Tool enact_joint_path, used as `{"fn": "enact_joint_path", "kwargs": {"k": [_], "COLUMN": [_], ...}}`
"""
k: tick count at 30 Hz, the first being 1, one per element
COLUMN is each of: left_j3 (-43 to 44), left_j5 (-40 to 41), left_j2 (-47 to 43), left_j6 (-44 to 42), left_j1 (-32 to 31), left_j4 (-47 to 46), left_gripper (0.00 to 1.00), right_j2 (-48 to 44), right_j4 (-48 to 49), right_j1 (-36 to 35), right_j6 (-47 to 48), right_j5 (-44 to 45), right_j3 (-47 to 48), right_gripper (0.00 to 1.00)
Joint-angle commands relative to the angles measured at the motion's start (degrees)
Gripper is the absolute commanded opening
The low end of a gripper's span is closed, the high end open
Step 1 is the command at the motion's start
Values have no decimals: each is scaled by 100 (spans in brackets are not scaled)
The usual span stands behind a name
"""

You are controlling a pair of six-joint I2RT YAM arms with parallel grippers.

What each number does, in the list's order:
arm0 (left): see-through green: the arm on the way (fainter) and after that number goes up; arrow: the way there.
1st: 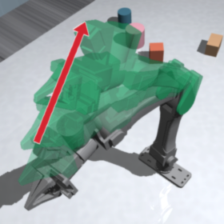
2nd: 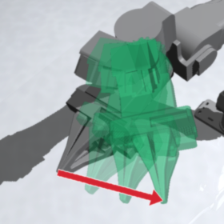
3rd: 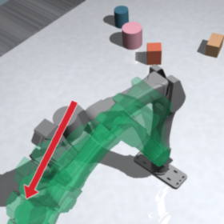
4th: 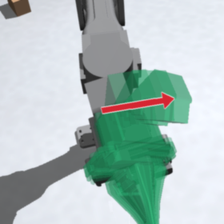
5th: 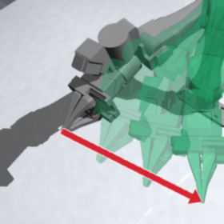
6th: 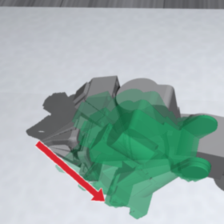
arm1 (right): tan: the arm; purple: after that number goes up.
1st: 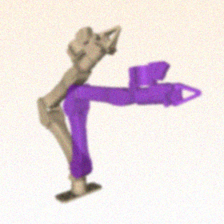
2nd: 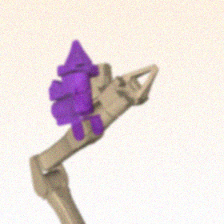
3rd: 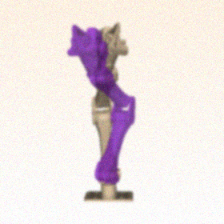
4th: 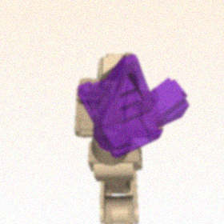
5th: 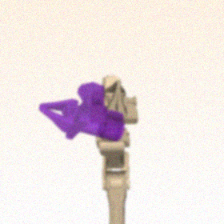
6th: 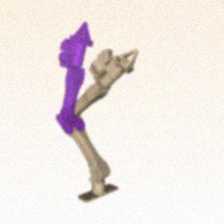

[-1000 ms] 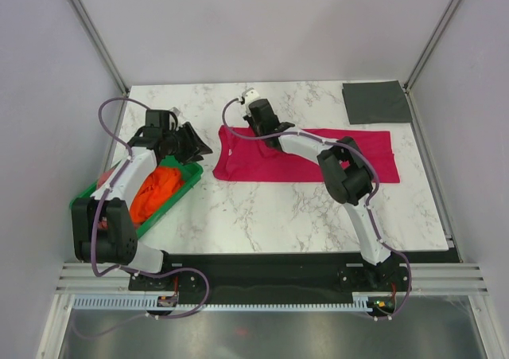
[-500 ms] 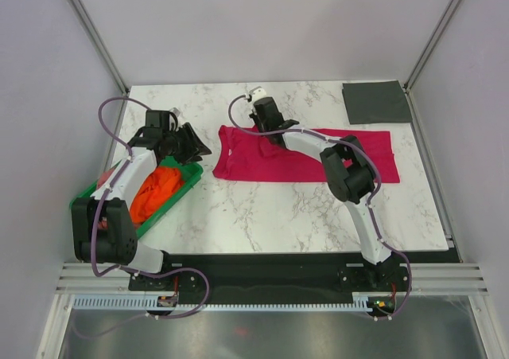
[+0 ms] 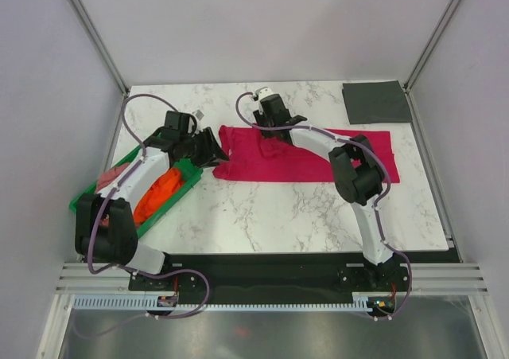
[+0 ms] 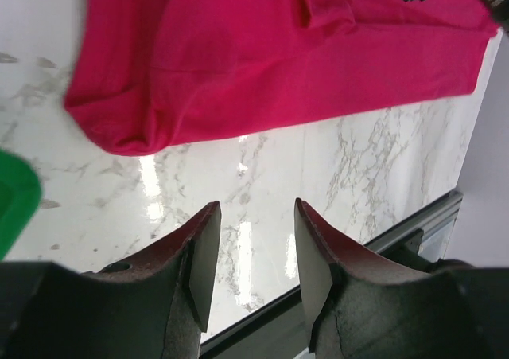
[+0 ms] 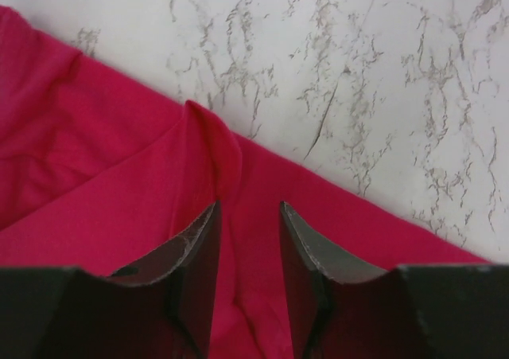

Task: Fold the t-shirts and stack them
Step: Fold the tshirt

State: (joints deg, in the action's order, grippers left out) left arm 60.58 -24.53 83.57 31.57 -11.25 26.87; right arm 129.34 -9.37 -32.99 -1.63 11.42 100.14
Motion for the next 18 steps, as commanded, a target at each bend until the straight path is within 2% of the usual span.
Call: {"fn": "enact_joint_path", "kwargs": {"k": [1, 3, 9, 12, 18], "left_j3": [252, 445, 850, 947, 781], "left_j5": [27, 150, 519, 712, 1213], "left_j2": [352, 737, 1529, 1706, 1900], "left_j6": [-55, 15, 305, 323, 227], "left_j1": [-430, -641, -677, -686, -677], "left_j4": [-94, -95, -95, -77, -68], "left_gripper": [49, 47, 41, 41, 43], "right_j2": [-708, -840, -1182, -1236, -1271], "right_j4": [-83, -22, 250, 269, 339], "right_j1": [-5, -5, -5, -14, -155], "right_j6": [-75, 4, 364, 549, 909], "right_j5": [-649, -763, -1281, -1572, -1398], "right_j3": [-266, -537, -1276, -1427, -1664], "right_gripper": [44, 45, 49, 52, 56]}}
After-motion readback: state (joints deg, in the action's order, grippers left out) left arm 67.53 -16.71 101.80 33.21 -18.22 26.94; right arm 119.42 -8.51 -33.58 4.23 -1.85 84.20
